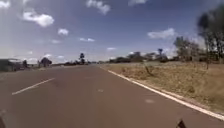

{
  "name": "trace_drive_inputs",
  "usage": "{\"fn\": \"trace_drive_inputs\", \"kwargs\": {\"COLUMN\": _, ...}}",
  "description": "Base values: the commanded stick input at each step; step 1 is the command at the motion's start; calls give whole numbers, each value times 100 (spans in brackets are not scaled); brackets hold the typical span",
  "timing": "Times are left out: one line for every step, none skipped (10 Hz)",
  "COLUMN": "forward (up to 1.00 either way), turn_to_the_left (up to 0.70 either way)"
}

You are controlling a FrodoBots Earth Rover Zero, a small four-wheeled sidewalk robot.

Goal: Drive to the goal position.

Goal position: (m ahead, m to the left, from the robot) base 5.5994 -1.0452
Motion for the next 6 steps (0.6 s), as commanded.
{"fn": "trace_drive_inputs", "kwargs": {"forward": 85, "turn_to_the_left": 1}}
{"fn": "trace_drive_inputs", "kwargs": {"forward": 85, "turn_to_the_left": 1}}
{"fn": "trace_drive_inputs", "kwargs": {"forward": 85, "turn_to_the_left": 1}}
{"fn": "trace_drive_inputs", "kwargs": {"forward": 85, "turn_to_the_left": 1}}
{"fn": "trace_drive_inputs", "kwargs": {"forward": 85, "turn_to_the_left": 1}}
{"fn": "trace_drive_inputs", "kwargs": {"forward": 85, "turn_to_the_left": 1}}
